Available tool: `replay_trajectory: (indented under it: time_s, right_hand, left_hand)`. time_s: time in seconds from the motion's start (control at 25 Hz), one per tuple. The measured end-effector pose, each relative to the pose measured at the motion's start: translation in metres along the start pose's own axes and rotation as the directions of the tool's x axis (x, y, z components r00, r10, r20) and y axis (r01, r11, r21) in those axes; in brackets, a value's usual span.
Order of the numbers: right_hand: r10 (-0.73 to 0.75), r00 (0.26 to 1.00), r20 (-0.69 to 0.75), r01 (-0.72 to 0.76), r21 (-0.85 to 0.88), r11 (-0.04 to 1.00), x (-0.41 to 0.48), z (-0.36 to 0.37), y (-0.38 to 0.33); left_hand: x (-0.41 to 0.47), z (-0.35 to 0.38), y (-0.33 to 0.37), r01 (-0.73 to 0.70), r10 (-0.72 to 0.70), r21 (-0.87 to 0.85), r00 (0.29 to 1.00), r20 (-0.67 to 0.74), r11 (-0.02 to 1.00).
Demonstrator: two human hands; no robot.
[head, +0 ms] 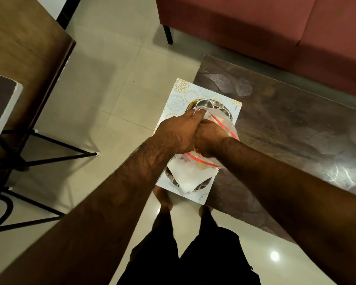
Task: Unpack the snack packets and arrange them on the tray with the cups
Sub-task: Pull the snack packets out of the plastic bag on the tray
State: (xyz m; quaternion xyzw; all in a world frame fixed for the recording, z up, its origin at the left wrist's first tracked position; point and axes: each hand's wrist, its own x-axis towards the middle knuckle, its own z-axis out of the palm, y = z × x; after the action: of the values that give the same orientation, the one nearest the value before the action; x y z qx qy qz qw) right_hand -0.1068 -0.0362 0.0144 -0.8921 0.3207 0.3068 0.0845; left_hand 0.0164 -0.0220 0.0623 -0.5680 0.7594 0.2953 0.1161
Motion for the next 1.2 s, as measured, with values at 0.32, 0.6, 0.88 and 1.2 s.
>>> replay_trajectory:
  time_s: [0.32, 0.6, 0.88, 1.2]
  right_hand:
    - [0.121, 0.987, -0.106, -0.073, 0.381, 0.922, -0.043, -0.029, 0.023]
    - [0.38, 0.914, -0.139, 0.133, 0.99, 0.041, -0.086, -0.025, 0.068]
    - [0.571, 0.814, 0.105, 0.155, 0.908, -0.389, -0.111, -0.002, 0.081]
    - [0.64, 0.637, 0.43, 0.109, 0.771, -0.627, -0.141, 0.093, 0.094]
  left_hand:
    - [-0.003, -0.015, 0.0, 0.0, 0.003, -0.058, 0.999, 0.051, 0.998]
    - [-0.013, -0.017, -0.009, 0.036, -0.011, -0.156, 0.987, 0.161, 0.987]
    - [-0.007, -0.021, 0.007, 0.059, -0.038, -0.17, 0.991, 0.128, 0.984]
    - [-0.01, -0.015, 0.016, 0.132, -0.134, -0.037, 0.989, -0.061, 0.991]
